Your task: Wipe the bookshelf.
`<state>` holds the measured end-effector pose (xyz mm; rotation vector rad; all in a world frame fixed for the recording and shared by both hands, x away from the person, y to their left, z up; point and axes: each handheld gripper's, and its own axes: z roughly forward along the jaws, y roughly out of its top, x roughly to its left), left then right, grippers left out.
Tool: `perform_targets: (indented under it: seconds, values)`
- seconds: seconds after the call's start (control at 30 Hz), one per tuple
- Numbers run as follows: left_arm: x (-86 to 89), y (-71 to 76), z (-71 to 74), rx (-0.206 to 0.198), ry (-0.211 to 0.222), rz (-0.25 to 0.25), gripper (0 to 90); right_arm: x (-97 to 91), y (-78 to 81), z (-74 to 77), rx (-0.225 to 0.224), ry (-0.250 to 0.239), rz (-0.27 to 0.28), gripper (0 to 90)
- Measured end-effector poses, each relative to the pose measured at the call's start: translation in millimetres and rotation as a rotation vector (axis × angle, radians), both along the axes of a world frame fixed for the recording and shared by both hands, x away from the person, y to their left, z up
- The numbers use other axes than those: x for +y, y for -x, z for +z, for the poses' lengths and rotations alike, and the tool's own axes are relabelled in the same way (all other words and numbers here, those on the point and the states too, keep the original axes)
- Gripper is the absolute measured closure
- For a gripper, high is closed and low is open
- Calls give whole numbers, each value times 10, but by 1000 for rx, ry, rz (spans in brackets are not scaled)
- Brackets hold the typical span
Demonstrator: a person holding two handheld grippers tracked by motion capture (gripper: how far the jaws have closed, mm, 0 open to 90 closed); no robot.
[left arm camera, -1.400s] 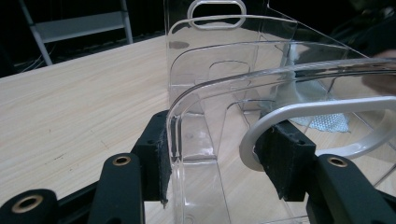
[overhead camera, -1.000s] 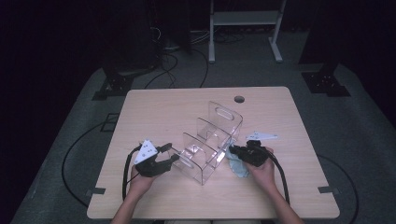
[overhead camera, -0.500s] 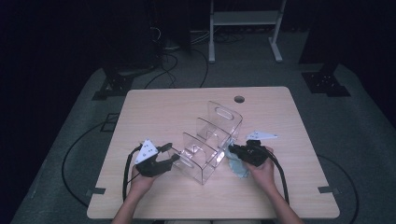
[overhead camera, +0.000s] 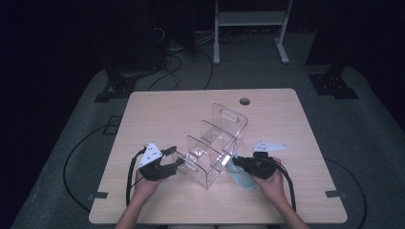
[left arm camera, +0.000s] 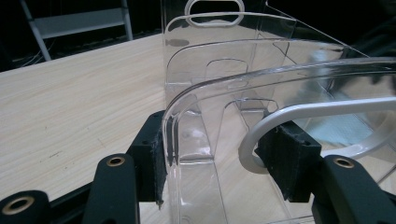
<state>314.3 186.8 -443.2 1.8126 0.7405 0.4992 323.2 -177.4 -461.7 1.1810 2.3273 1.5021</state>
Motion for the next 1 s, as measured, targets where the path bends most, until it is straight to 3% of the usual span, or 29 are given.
perform_targets:
  seconds: [0.1,0.27,0.37,0.57,0.63,0.83,1.0]
  values:
    - [-9,5,0,-3,2,7,441,123,128,49,-17,-12,40,835]
    - [5,1,-3,1,7,5,455,268,140,104,-51,4,45,836]
    - [9,-1,-9,2,14,7,456,292,128,60,-48,6,32,836]
    - [17,6,-7,3,15,14,455,415,106,-185,-11,82,40,836]
    - [20,6,-9,3,18,13,457,402,74,-232,12,73,43,835]
    - [14,2,-12,3,19,13,458,336,88,-94,-31,46,26,835]
    - [15,4,-12,3,15,13,449,404,43,-315,29,85,45,833]
